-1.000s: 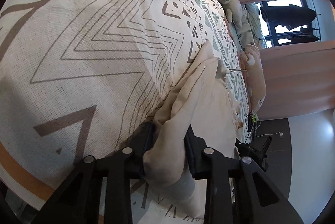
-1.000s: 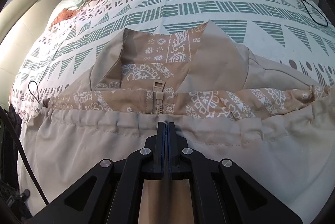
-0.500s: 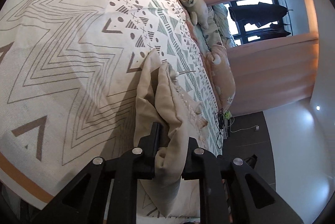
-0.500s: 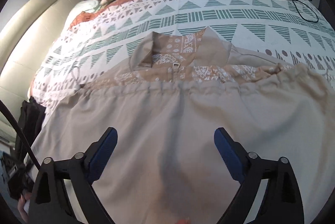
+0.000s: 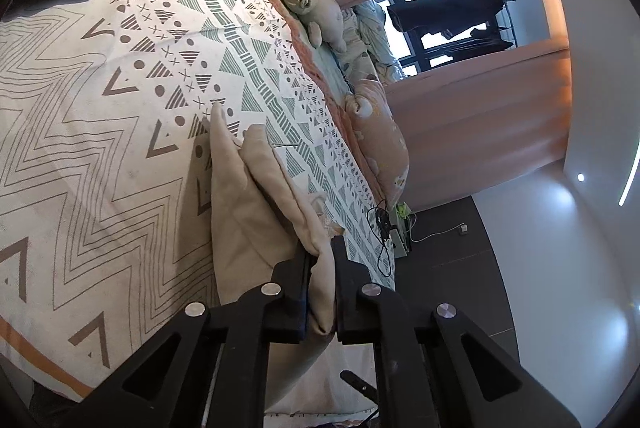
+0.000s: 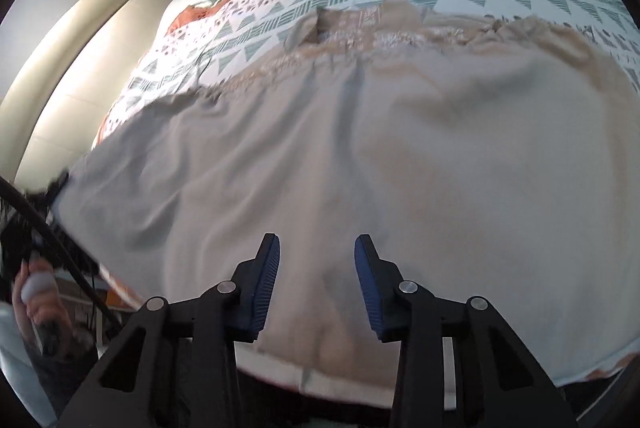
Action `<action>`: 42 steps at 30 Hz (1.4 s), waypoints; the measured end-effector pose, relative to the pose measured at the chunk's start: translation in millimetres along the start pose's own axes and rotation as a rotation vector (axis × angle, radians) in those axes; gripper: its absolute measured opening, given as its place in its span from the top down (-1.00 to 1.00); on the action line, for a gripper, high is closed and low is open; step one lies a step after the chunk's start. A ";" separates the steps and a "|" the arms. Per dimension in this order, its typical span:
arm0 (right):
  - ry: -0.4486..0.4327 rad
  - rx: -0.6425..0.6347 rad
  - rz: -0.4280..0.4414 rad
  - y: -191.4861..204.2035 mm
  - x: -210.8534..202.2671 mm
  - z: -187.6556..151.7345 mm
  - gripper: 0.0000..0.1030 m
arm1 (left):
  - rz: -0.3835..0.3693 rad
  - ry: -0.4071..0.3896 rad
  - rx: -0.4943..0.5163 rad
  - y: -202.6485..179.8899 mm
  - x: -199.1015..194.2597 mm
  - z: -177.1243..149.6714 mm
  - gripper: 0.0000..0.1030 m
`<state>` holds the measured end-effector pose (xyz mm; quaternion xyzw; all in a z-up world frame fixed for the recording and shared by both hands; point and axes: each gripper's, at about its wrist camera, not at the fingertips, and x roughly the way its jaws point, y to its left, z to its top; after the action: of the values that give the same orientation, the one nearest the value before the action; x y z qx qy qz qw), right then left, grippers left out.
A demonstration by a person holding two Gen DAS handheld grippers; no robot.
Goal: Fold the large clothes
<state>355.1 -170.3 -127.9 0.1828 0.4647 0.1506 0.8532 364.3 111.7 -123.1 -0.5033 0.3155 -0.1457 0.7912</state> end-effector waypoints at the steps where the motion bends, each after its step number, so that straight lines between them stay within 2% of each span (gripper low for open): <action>1: 0.008 -0.004 0.008 0.7 -1.2 -5.4 0.29 | -0.010 0.003 0.001 -3.3 1.2 0.7 0.80; 6: 0.064 0.005 0.057 3.5 4.4 -25.3 0.40 | -0.019 0.003 0.012 -14.9 7.6 3.4 0.81; 8: 0.091 -0.017 0.038 6.6 15.5 -31.5 0.40 | -0.005 0.004 0.011 -14.9 9.6 3.3 0.81; 12: 0.114 -0.007 -0.018 2.0 35.5 -38.1 0.46 | 0.074 -0.002 0.023 -5.6 5.7 -1.3 0.82; 18: 0.100 0.002 -0.022 0.1 36.0 -31.2 0.48 | 0.157 -0.017 -0.018 27.6 -7.9 -6.5 0.81; 24: 0.077 0.031 -0.034 1.2 42.2 -25.0 0.48 | 0.208 -0.002 -0.146 73.3 -16.6 -13.4 0.81; 26: 0.075 0.030 -0.045 4.1 44.9 -22.4 0.48 | 0.198 0.022 -0.198 88.1 -16.1 -14.7 0.81; 30: 0.069 0.034 -0.065 10.4 54.4 -14.2 0.48 | 0.240 0.048 -0.240 107.6 -16.8 -19.8 0.75; 32: 0.068 0.037 -0.073 11.9 56.5 -10.8 0.48 | 0.240 0.049 -0.256 115.2 -17.4 -23.0 0.69; 35: 0.062 0.037 -0.090 14.8 59.4 -8.4 0.48 | 0.267 0.067 -0.263 124.1 -14.6 -26.6 0.45; 36: 0.060 0.038 -0.095 15.2 59.2 -8.1 0.48 | 0.271 0.072 -0.264 127.4 -14.2 -27.0 0.28; 37: 0.057 0.040 -0.100 15.6 60.5 -5.9 0.48 | 0.280 0.078 -0.265 129.8 -13.4 -28.3 -0.01; 38: 0.054 0.043 -0.104 15.4 61.5 -3.5 0.48 | 0.288 0.084 -0.264 131.3 -12.4 -29.5 -0.16; 39: 0.051 0.045 -0.107 14.8 61.7 -1.2 0.48 | 0.274 0.085 -0.262 132.2 -11.7 -30.7 -0.23; 42: 0.044 0.052 -0.117 13.9 67.2 6.3 0.48 | 0.282 0.085 -0.241 130.7 -9.9 -32.5 -0.23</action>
<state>394.3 -130.3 -168.0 0.1741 0.4970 0.0925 0.8451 324.5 153.2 -245.3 -0.5386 0.4313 -0.0156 0.7236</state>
